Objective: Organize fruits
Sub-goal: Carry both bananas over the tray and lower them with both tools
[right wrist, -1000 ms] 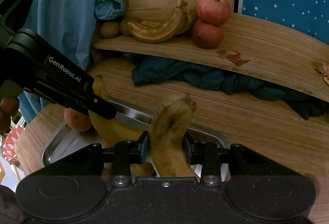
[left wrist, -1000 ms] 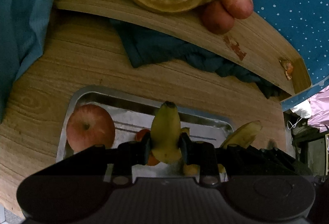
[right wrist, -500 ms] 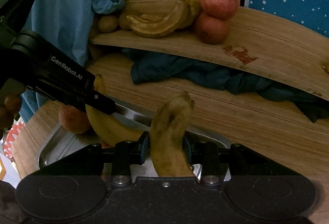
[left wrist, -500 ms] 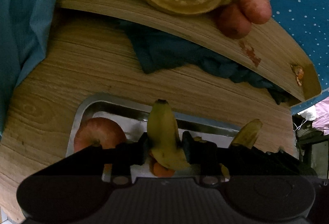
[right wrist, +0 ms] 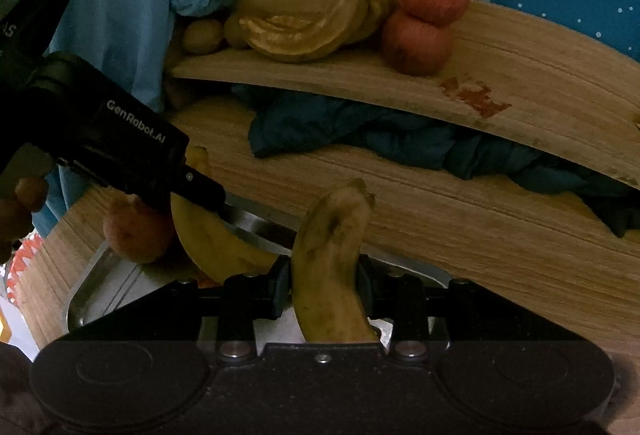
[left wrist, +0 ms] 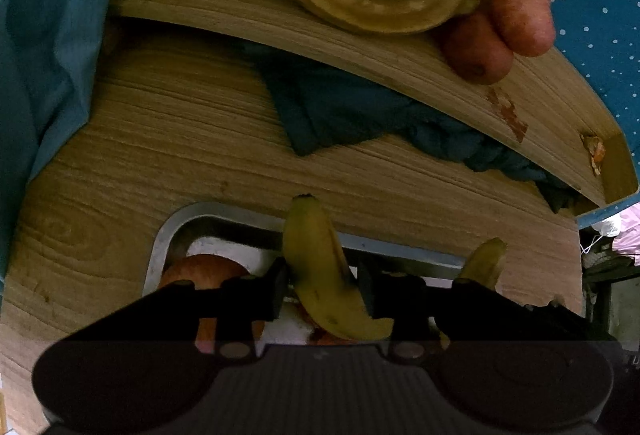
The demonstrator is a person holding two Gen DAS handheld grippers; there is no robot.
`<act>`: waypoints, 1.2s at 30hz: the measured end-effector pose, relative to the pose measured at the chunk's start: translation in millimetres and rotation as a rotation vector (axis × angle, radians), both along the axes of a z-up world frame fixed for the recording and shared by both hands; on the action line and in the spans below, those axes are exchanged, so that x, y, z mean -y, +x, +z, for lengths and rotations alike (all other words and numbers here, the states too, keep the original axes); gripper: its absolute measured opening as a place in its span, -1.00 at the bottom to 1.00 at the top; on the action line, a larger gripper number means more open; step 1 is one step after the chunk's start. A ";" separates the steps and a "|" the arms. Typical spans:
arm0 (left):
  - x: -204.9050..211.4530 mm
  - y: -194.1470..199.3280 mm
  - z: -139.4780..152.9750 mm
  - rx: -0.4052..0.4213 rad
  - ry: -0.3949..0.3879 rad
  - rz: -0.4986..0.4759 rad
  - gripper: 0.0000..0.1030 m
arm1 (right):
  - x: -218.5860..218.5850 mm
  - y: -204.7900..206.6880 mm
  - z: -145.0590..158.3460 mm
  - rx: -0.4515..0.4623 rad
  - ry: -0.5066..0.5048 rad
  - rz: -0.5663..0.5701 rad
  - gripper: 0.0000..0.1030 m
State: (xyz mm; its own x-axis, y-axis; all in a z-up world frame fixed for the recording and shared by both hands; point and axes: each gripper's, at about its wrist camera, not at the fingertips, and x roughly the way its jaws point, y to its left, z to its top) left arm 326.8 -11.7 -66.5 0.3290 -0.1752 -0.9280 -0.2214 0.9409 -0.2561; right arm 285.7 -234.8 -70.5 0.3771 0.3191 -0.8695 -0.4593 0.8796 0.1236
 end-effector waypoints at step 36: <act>-1.8 1.2 -6.5 0.000 0.014 -0.007 -0.09 | -7.3 7.4 -10.2 -0.051 0.010 0.031 -0.12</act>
